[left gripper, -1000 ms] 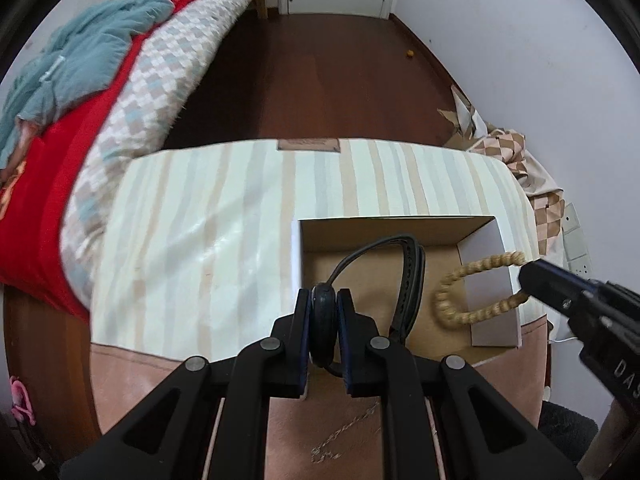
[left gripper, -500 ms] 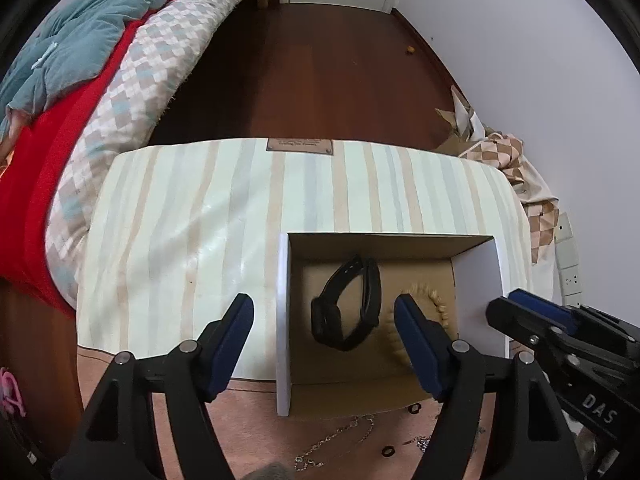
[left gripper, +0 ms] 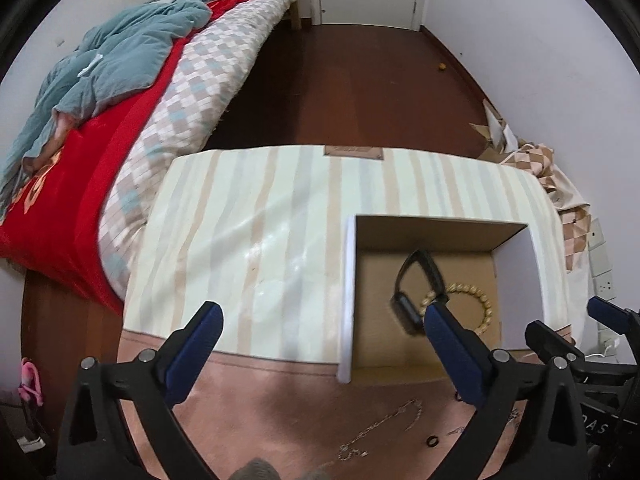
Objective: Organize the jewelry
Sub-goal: 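Lift both open tools out of the box back over the table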
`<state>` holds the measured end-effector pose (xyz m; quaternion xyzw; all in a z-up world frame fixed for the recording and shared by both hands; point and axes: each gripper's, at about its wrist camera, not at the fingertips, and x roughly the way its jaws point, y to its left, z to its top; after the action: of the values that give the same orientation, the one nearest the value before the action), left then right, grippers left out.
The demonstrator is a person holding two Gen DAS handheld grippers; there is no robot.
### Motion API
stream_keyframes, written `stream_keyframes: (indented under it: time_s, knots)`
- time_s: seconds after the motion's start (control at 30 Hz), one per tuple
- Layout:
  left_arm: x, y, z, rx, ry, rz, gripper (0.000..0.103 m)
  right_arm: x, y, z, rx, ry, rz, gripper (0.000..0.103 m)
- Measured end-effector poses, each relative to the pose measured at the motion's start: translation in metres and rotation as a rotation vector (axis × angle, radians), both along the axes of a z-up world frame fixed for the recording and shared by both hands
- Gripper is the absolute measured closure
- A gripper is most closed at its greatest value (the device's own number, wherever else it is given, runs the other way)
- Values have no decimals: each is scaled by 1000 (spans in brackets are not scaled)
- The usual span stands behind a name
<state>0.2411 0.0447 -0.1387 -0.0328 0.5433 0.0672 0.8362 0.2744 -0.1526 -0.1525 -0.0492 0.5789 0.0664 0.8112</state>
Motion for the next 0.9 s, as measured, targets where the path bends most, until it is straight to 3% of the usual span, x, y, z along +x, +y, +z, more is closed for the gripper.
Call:
stream_keyframes:
  time_s: [0.33,0.9]
  knots:
    - [-29,3,21,22,-40,21,0,-26,5,15,-21,-48,-23,3]
    - [-115,1,92,84,-177,38,0,-112,-3,102,-9,-233,-58,3]
